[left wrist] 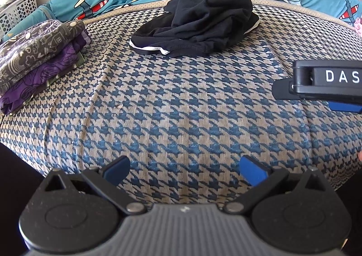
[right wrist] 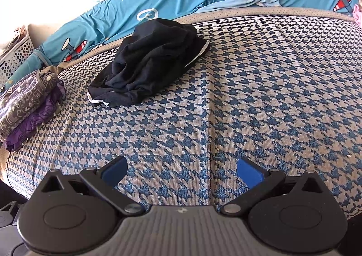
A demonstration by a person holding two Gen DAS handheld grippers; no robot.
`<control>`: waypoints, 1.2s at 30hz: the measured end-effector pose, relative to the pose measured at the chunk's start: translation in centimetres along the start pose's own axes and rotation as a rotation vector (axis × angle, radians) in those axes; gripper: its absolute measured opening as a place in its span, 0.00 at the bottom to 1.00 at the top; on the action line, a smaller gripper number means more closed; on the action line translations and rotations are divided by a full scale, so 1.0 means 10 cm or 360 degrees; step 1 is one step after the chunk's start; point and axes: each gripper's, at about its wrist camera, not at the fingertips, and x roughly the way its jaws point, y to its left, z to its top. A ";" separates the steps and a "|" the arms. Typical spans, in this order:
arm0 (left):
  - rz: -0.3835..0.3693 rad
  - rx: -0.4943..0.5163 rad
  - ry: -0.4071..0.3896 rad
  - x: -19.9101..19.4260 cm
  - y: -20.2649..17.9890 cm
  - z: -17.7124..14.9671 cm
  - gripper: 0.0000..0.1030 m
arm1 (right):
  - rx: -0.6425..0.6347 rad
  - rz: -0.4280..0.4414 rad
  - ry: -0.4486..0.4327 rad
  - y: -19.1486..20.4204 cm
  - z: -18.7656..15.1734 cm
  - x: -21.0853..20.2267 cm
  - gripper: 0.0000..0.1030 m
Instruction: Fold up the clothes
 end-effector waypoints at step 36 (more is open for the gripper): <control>-0.0064 -0.0164 -0.0054 0.25 0.19 0.19 1.00 | 0.0020 0.0062 0.0022 0.06 0.03 0.07 1.00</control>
